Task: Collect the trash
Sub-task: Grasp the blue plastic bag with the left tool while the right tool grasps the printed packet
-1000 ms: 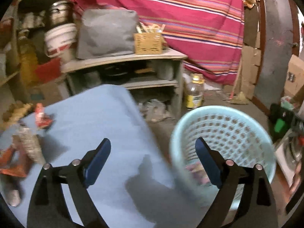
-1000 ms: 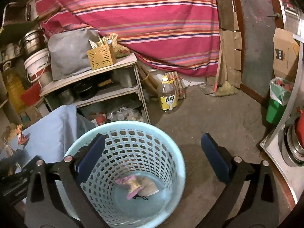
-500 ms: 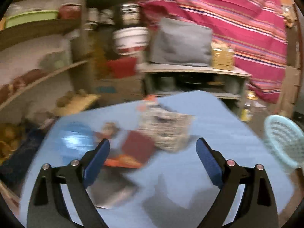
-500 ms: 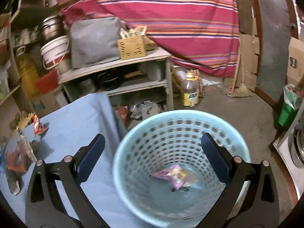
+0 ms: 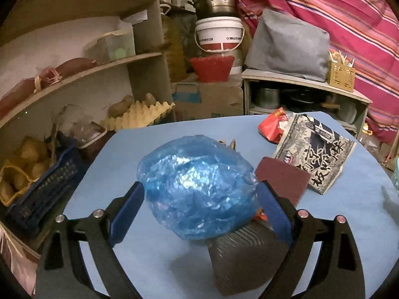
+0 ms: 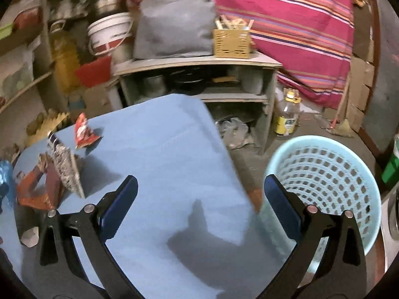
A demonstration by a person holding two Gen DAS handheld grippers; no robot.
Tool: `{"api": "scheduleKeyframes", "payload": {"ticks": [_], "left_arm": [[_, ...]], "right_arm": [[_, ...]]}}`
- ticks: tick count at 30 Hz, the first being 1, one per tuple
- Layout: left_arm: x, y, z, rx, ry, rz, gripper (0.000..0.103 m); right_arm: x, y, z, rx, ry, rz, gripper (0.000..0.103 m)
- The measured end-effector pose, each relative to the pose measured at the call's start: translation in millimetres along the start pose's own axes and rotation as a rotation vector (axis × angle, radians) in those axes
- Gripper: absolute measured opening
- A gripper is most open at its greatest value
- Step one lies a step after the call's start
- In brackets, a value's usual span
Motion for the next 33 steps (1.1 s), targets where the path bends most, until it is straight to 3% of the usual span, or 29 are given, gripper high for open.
{"api": "scheduleKeyframes", "payload": {"ticks": [4,6,10,14,23,33], "left_arm": [[3,0,17,-0.052,0.083,-0.028,0.089],[6,2,25,-0.082,0.103,-0.033,0.083],[11,6,34,-0.125,0.154,-0.036,0.047],[8,5,31,-0.119,0.168,-0.055,0.031],[-50,-9,9,-0.047,0.086,-0.109,0.028],[-89,-1,18,-0.065,0.026,-0.124,0.028]], "right_arm": [[-24,4,13,-0.018,-0.008,-0.044,0.099],[-33,8,21,-0.030,-0.010,-0.057,0.099],[-49,11,30,-0.039,-0.057,-0.054,0.099],[-72,13,38,-0.040,-0.095,-0.068,0.099],[-121,8,58,-0.042,-0.182,-0.126,0.099],[-158,-2,97,-0.050,-0.232,-0.224,0.096]]}}
Point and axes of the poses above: each gripper's, at about its wrist camera, not at the fingertips, and z roughly the way its jaws point, x to its right, y to its underside, the point moved 8 cm from there along z, roughly the way its jaws point, and after that the axes turned 14 degrees about -y, right-handed, at the moved point
